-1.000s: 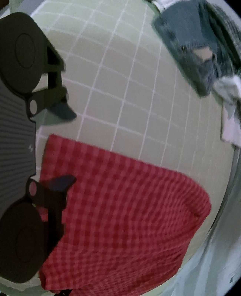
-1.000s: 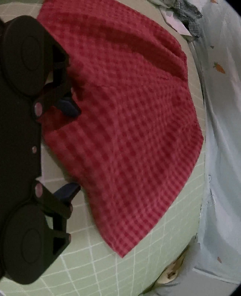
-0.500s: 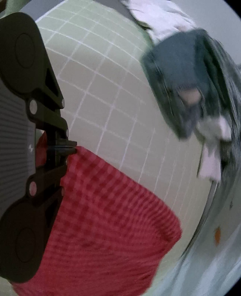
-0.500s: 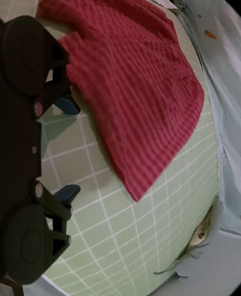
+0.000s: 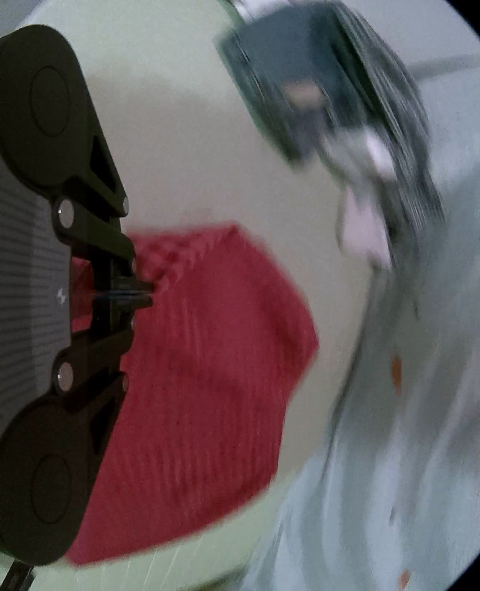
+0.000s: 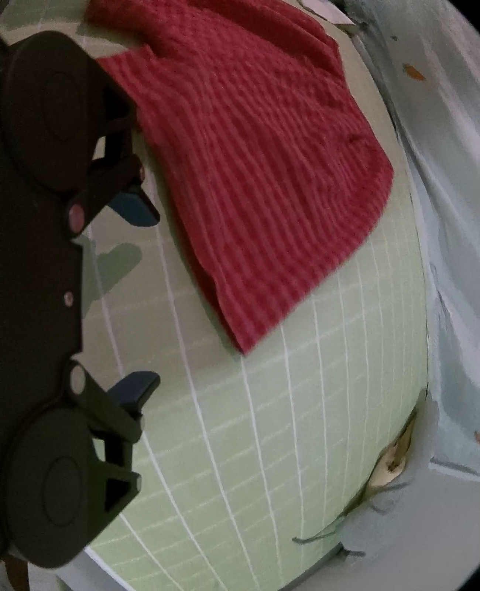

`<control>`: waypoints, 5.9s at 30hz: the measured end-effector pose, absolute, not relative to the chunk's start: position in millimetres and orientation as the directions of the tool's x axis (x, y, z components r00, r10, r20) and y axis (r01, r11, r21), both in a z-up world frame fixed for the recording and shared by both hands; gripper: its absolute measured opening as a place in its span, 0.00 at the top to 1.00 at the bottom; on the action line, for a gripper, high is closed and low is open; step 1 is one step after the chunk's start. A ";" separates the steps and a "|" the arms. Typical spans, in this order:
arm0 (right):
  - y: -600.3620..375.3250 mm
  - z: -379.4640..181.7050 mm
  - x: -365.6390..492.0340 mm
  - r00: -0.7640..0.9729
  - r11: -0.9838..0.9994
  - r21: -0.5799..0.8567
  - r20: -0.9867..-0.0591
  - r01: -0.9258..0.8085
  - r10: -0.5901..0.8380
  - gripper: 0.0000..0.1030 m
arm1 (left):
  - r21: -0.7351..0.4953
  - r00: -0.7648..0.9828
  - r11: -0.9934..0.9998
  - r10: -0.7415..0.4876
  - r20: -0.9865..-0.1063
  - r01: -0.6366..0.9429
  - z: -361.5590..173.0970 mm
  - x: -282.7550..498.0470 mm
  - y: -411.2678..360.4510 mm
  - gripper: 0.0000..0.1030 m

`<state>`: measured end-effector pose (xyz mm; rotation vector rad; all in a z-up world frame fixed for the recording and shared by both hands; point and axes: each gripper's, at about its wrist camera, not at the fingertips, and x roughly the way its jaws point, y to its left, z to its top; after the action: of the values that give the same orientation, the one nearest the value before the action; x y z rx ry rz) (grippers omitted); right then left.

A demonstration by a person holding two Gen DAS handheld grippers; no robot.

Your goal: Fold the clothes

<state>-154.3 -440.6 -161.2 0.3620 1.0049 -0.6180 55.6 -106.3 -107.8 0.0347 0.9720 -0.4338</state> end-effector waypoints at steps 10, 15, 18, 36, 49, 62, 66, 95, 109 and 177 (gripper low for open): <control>-510.8 -154.8 -191.7 0.434 0.799 0.029 -0.851 0.600 -0.295 0.14 | -0.167 0.309 0.676 -0.524 -0.793 0.718 -123.2 -65.6 -290.1 0.70; -531.6 -154.9 -198.1 0.469 0.844 0.050 -0.848 0.533 -0.247 0.12 | -0.133 0.356 0.786 -0.416 -0.837 0.604 -143.8 -82.8 -288.3 0.30; -536.8 -151.1 -190.1 0.533 0.880 0.086 -0.822 0.466 -0.202 0.00 | -0.115 0.375 0.868 -0.324 -0.869 0.484 -157.2 -80.2 -275.2 0.20; -456.8 -173.1 -38.2 0.525 0.898 0.435 -0.781 0.067 0.339 0.43 | -0.029 0.340 0.988 -0.080 -0.937 0.151 -209.1 -61.2 -241.3 0.14; -485.0 -153.4 -49.1 0.629 0.860 0.511 -0.675 0.020 0.386 0.99 | -0.004 0.331 0.989 -0.052 -0.942 0.145 -213.4 -56.9 -236.4 0.06; -577.2 -151.6 -115.2 0.667 0.824 0.473 -0.727 0.311 0.165 0.99 | 0.023 0.315 0.994 -0.012 -0.949 0.108 -213.8 -56.5 -214.2 0.01; -580.7 -163.6 -134.4 0.634 0.818 0.451 -0.760 0.357 0.142 0.99 | 0.023 0.310 0.995 -0.010 -0.951 0.101 -213.5 -58.7 -209.2 0.01; -529.5 -110.2 34.2 0.694 0.991 0.040 -0.718 0.124 -0.058 0.33 | -0.035 0.461 0.970 -0.146 -0.875 0.241 -149.0 42.2 -246.4 0.02; -512.4 -131.9 92.3 0.696 0.993 -0.010 -0.713 -0.119 0.077 0.99 | -0.066 0.430 0.957 -0.188 -0.883 0.283 -184.1 86.1 -305.9 0.02; -571.8 -71.6 -54.6 0.742 0.936 0.250 -0.670 0.246 -0.016 0.97 | -0.302 0.320 0.852 -0.455 -0.831 0.427 -110.7 71.0 -292.5 0.92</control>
<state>-54.6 -571.8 -71.6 0.3364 0.7237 -0.1469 71.0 -292.5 -110.7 -0.0282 1.1016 -0.5796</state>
